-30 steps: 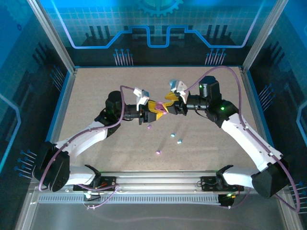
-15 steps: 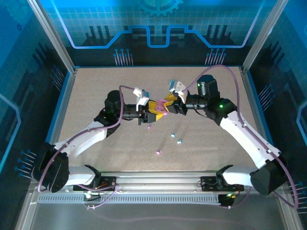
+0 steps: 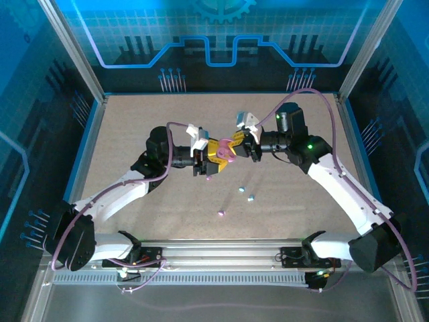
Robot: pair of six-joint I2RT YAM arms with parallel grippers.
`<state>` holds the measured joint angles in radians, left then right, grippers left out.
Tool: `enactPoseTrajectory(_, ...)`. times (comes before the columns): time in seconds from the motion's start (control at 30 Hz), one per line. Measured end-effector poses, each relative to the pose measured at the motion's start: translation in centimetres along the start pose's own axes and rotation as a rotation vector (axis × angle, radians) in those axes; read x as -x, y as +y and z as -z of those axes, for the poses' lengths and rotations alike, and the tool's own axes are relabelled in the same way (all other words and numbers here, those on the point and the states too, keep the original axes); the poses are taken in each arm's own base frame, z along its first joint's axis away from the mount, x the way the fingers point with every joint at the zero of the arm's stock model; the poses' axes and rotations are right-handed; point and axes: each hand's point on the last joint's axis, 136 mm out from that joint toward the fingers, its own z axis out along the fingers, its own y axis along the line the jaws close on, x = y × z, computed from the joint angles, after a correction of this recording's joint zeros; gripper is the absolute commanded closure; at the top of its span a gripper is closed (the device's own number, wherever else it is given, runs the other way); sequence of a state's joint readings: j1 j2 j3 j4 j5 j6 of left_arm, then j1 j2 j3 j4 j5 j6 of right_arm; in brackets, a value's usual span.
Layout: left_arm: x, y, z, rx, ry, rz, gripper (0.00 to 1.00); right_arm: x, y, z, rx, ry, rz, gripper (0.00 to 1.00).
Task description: Insert wireless bluetooth earbuds into charging case
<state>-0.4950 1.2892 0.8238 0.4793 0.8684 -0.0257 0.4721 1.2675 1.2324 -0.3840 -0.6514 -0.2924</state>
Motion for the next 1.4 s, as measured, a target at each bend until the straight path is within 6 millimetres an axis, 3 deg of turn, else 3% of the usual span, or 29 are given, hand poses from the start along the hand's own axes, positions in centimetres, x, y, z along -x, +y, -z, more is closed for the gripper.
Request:
enactPoseTrajectory(0.6,-0.1,-0.3,-0.2,-0.010,0.004,0.003,0.45,0.1,0.3,-0.2,0.005,-0.001,-0.002,0.83)
enactPoseTrajectory(0.9,-0.1,-0.4,-0.3,-0.014,0.005,0.004,0.60,0.2,0.1,-0.2,-0.003,-0.003,-0.004,0.82)
enactPoseTrajectory(1.4,-0.1,-0.4,-0.3,-0.013,0.004,0.003,0.68,1.1,-0.8,0.5,-0.015,-0.020,-0.087,0.60)
